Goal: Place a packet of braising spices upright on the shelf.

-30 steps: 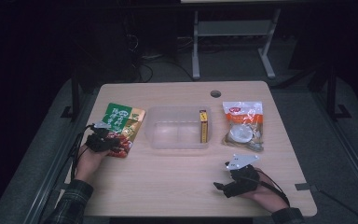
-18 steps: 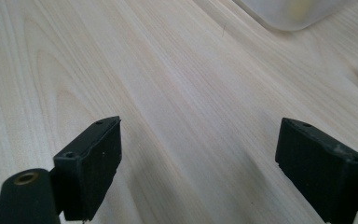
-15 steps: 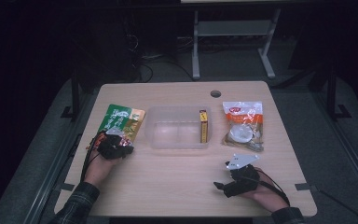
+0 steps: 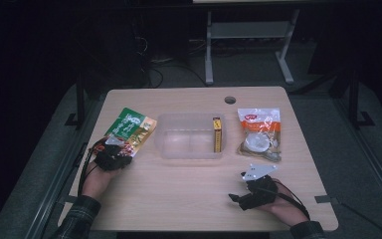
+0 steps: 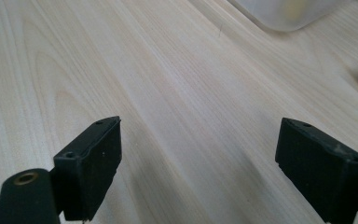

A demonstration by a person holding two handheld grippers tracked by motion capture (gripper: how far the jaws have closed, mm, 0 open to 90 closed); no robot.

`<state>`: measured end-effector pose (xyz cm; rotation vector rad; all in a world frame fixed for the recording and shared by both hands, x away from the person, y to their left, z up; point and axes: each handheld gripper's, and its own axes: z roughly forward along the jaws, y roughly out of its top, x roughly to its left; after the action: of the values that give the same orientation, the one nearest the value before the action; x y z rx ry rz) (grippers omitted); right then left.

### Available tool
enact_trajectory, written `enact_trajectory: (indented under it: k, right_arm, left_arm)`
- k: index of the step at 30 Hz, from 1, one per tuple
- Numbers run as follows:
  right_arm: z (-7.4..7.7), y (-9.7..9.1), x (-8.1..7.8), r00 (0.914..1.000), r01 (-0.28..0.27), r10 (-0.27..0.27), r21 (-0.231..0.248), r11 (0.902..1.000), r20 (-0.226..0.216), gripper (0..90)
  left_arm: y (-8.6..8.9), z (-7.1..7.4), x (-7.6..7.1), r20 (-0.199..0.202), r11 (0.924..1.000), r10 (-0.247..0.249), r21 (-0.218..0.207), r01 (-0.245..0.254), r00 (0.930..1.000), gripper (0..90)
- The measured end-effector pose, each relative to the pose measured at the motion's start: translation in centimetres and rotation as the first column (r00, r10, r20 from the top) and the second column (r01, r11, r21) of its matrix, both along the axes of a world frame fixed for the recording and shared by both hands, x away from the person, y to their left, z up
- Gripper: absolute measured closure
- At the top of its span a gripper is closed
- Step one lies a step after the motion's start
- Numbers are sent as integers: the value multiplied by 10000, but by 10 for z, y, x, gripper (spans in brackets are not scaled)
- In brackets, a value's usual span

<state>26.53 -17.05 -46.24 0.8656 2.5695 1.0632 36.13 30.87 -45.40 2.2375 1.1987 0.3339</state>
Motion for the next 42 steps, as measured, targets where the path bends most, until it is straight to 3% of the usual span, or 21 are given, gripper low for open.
enact_trajectory:
  k: [7, 12, 15, 17, 21, 26, 31, 35, 42]
  right_arm:
    - [0, 0, 0, 10000, 32, -32, 3, 10000, -21, 138]
    - [-1, 0, 0, 9999, 158, -158, 53, 9999, -49, 138]
    - [-1, 0, 2, 9995, 323, -322, 121, 9994, -49, 138]
    - [-1, 0, 3, 9991, 415, -414, 181, 9990, -28, 138]
    - [-1, 2, 4, 9986, 525, -524, 185, 9984, -93, 138]
    - [-3, 2, 3, 9988, 466, -464, 187, 9987, -133, 138]
    - [-4, 0, 3, 9988, 463, -459, 223, 9987, -184, 138]
    - [-4, -1, 3, 9987, 482, -477, 239, 9986, -178, 138]
    - [-4, 0, 3, 9987, 480, -474, 279, 9985, -211, 138]
  left_arm:
    - [12, 9, 5, 388, 9969, -135, -772, 165, 9992, 897]
    - [29, 20, 19, 1047, 9965, -3, -831, 91, 9945, 775]
    - [41, 24, 32, 1378, 9982, -23, -590, 105, 9905, 690]
    - [46, 23, 40, 1300, 9991, -60, -411, 114, 9915, 614]
    - [59, 16, 54, 1221, 9986, 14, -522, 50, 9925, 452]
    - [67, 10, 68, 1573, 9994, 282, -241, -247, 9872, 278]
    - [76, -3, 77, 1517, 9984, 491, -364, -440, 9872, 194]
    - [81, -10, 82, 1544, 9947, 747, -819, -626, 9852, 161]
    - [88, -17, 87, 1452, 9928, 894, -916, -765, 9854, 115]
